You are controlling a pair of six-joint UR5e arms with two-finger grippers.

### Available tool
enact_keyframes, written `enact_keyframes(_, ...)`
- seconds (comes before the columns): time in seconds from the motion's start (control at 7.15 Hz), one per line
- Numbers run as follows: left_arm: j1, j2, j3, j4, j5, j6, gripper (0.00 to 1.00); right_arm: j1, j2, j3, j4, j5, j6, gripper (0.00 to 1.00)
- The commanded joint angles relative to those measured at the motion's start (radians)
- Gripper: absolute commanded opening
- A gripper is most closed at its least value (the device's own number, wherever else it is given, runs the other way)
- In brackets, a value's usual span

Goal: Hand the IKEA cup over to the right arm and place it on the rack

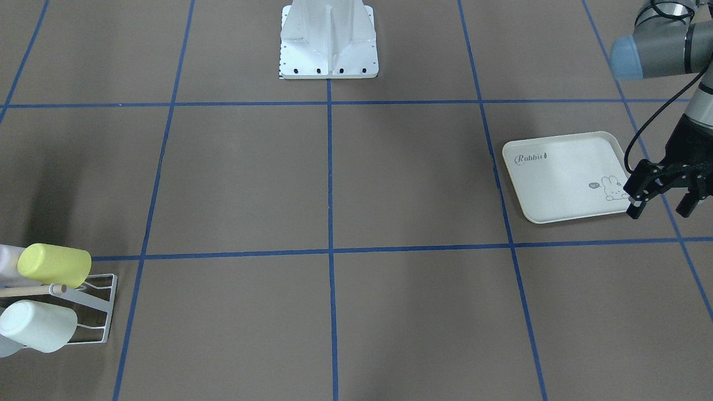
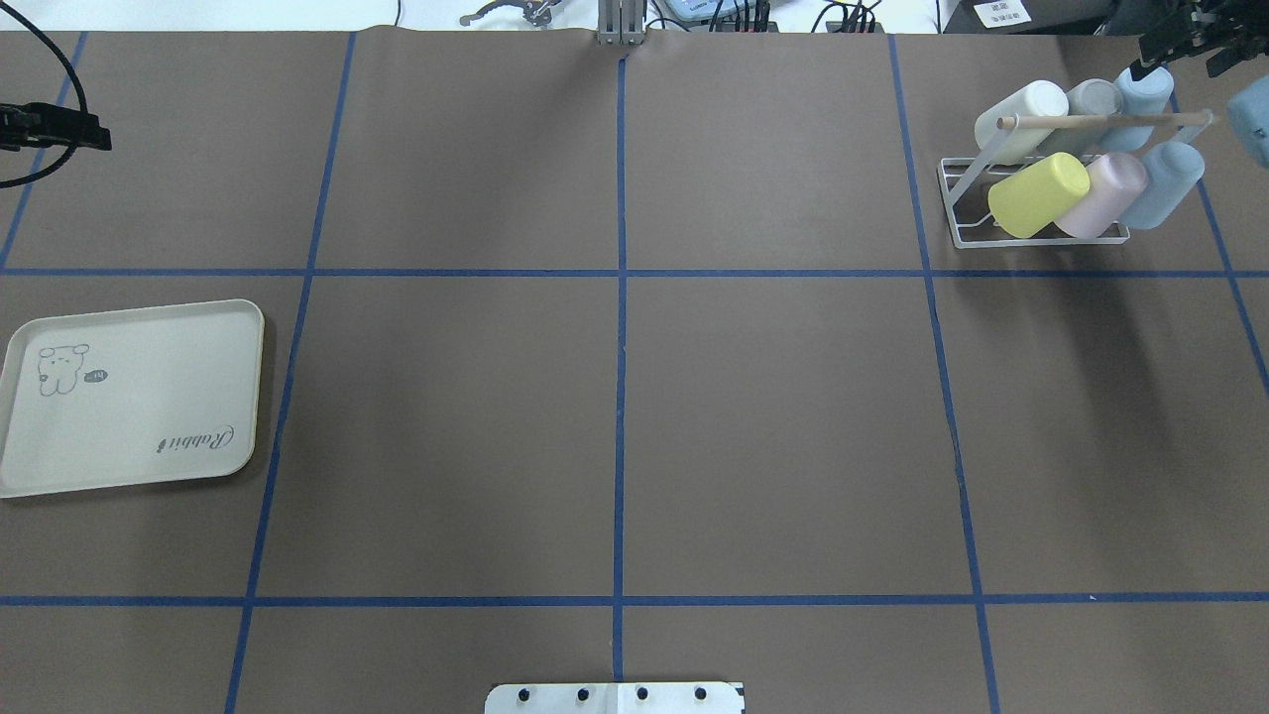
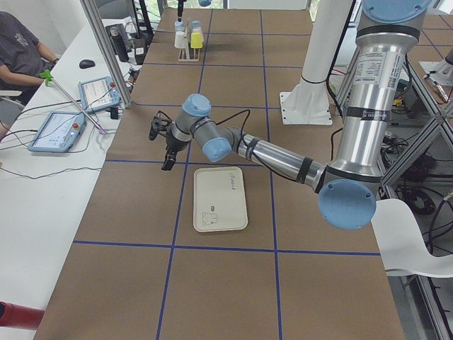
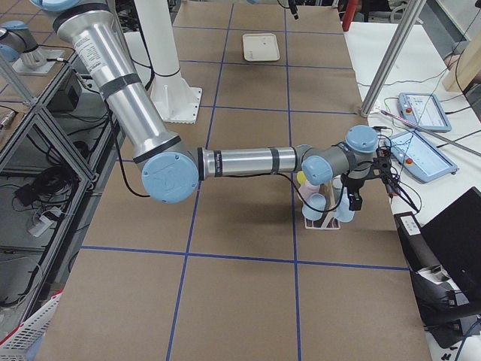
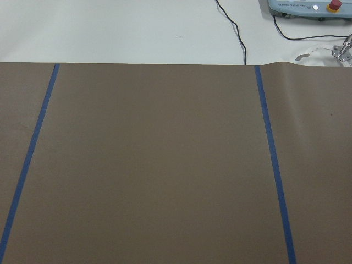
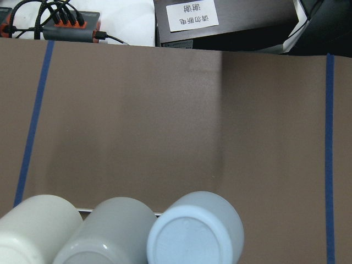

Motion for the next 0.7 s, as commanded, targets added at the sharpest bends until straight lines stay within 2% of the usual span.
enact_keyframes(0.0,-0.026,0.033,-0.009,0.011,-0.039,0.046,1.0,0.016,0.005,0.04,-0.028,0.01,0.001,0.98)
enact_keyframes(0.14,-0.052,0.069,-0.012,0.031,-0.041,0.235,1.0,0.045,-0.004,0.098,-0.122,0.018,-0.011,0.98)
enact_keyframes(0.28,-0.077,0.077,-0.018,0.115,-0.058,0.369,1.0,0.064,-0.076,0.217,-0.194,0.024,-0.015,0.98)
enact_keyframes(0.56,-0.218,0.073,0.0,0.311,-0.247,0.584,1.0,0.078,-0.255,0.394,-0.201,0.024,-0.015,0.98)
